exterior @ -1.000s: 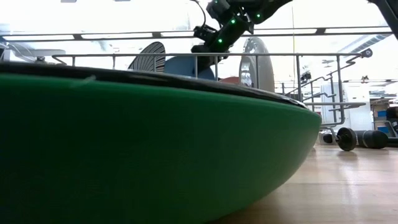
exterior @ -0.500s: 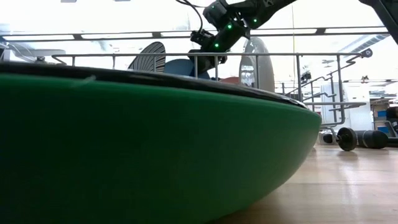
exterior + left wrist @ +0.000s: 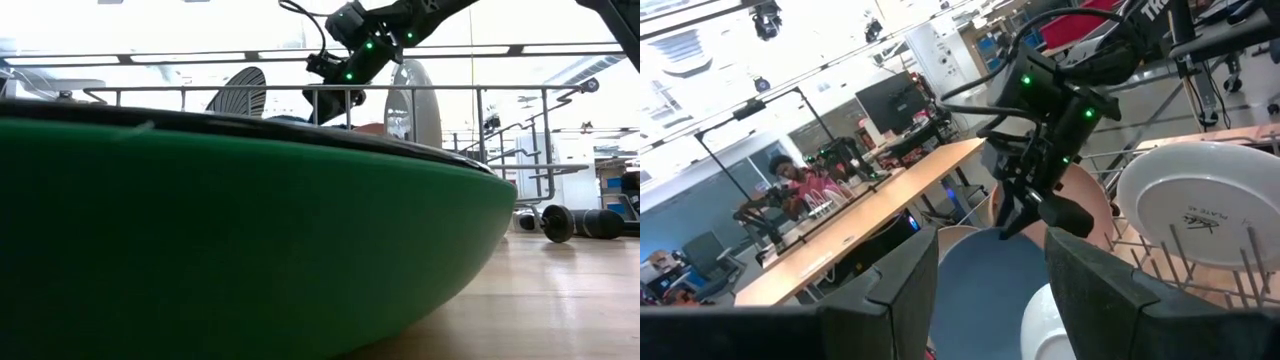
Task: Sort dishes
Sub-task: Put the blue plate into the dish rack, then put the blue flower patterned plate into the dish rack
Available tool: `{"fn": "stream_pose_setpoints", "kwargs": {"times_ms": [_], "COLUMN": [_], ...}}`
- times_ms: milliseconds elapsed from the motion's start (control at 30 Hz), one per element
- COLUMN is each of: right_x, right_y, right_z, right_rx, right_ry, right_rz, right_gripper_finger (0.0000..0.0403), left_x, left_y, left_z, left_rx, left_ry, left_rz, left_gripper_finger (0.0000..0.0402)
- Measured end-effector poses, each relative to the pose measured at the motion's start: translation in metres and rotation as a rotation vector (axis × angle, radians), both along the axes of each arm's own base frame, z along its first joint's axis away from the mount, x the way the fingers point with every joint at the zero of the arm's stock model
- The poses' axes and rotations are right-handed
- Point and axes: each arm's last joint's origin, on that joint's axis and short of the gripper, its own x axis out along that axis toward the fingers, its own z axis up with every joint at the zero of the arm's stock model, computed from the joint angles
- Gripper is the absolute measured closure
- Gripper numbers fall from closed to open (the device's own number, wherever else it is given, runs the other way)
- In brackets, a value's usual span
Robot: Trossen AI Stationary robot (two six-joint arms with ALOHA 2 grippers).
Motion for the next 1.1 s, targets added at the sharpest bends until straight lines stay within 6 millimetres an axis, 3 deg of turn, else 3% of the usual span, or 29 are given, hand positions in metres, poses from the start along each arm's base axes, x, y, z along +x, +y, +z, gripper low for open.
{"fn": "stream_pose_setpoints", "kwargs": {"times_ms": [267, 600, 867, 1100], "right_x": [-0.003, -0.013, -0.041, -0.075], "right_y": [0.002, 0.008, 0.028, 0.060], "right_z": [0.007, 0.021, 0.064, 0.101], "right_rx": [-0.001, 0.023, 0.029, 0.054], "right_ry": [-0.018, -0.013, -0.070, -0.079], "right_rz": [-0.003, -0.011, -0.008, 0.036], "right_gripper_finger": [0.0343, 0.0316, 0.0304, 0.0315], "left_x": [0.000, 0.000, 0.001, 0.005], "left_y": [0.000, 0.000, -0.001, -0.005], "left_z": [0.000, 0.000, -0.001, -0.003], "left_rx": [0.000, -0.002, -0.047, -0.135], "left_ry": [0.000, 0.002, 0.017, 0.033], "left_rz": [0.000, 0.000, -0.004, -0.016], "left_gripper_finger": [0.0229, 0.0229, 0.0229, 0.0229]}}
